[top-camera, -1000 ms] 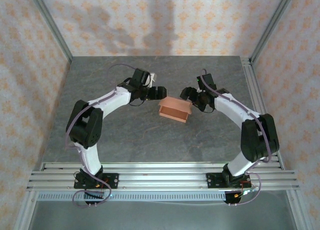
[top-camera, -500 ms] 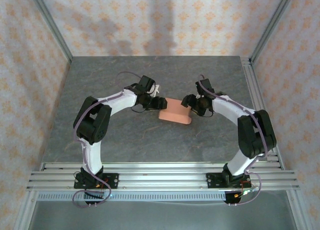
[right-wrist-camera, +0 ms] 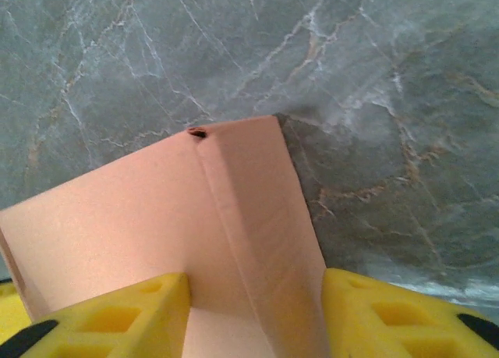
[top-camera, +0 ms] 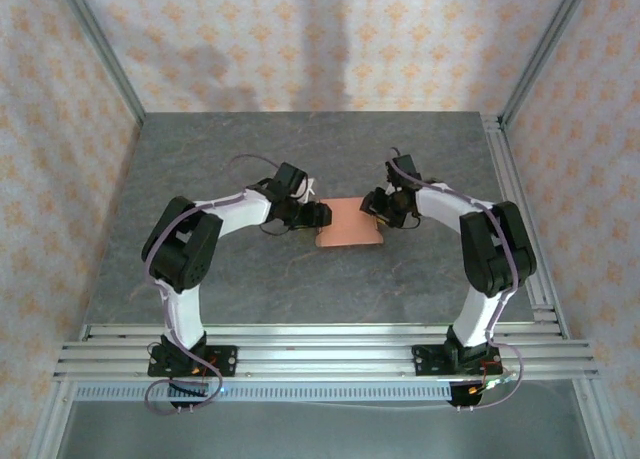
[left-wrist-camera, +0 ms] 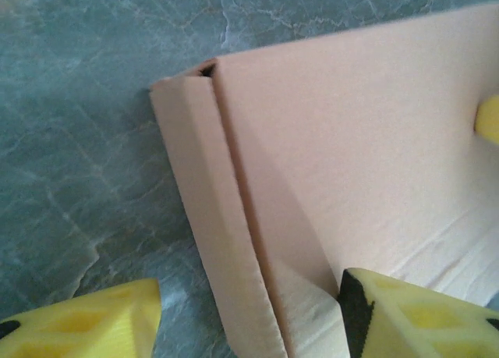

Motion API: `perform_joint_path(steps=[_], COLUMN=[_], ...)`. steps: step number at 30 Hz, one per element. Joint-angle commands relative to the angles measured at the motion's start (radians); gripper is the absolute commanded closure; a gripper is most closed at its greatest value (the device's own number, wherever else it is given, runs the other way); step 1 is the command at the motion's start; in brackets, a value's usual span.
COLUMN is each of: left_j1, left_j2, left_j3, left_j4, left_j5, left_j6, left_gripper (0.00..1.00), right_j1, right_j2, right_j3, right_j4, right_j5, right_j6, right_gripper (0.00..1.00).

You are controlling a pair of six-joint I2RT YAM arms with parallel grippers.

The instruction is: Fold the paper box

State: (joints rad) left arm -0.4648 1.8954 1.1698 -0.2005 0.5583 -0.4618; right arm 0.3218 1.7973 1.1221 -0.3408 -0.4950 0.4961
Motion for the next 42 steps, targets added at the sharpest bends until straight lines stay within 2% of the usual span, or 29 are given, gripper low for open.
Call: perform_joint_path(steps=[1,6,10,17,18,19,24,27,34,42], left_j1=[-0.006,0.016,0.03,0.045,0.046,0.047,0.051,0.051,0.057,0.098], left_j2=[-0.078,-0.091,-0.078,-0.033,-0.028,-0.022,0.007,0.008,0.007,0.046], left_j3=[-0.032,-0.044,-0.052,-0.059,-0.059,-0.06,-0.053,-0.057,-0.075,-0.122], left_j4=[0.065,0.113,0.147,0.183,0.188,0.19,0.176,0.18,0.191,0.303], left_j5=[-0.059,-0.065,-0.024,0.009,0.009,0.011,0.006,0.006,-0.001,0.113], left_j6=[-0.03,-0.059,-0.066,-0.133,-0.137,-0.139,-0.129,-0.128,-0.116,-0.145], left_gripper=[0.33,0.27,0.27,0.43,0.48,0.56,0.64,0.77,0.79,0.84], right_j1=[-0.003,-0.025,-0.053,-0.057,-0.056,-0.057,-0.056,-0.056,-0.057,-0.057], right_j2=[0.019,-0.044,-0.086,-0.087,-0.09,-0.092,-0.092,-0.092,-0.091,-0.124], right_j3=[0.042,0.009,-0.058,-0.086,-0.092,-0.097,-0.107,-0.109,-0.114,-0.166], right_j4=[-0.03,0.045,0.111,0.081,0.086,0.091,0.096,0.099,0.122,0.256], right_j5=[0.002,-0.003,-0.028,0.012,0.011,0.01,0.01,0.01,0.005,-0.029], right_j6=[-0.045,-0.009,0.027,0.023,0.025,0.027,0.028,0.024,0.018,0.056], right_gripper=[0.46,0.37,0.37,0.36,0.36,0.36,0.36,0.36,0.36,0.33])
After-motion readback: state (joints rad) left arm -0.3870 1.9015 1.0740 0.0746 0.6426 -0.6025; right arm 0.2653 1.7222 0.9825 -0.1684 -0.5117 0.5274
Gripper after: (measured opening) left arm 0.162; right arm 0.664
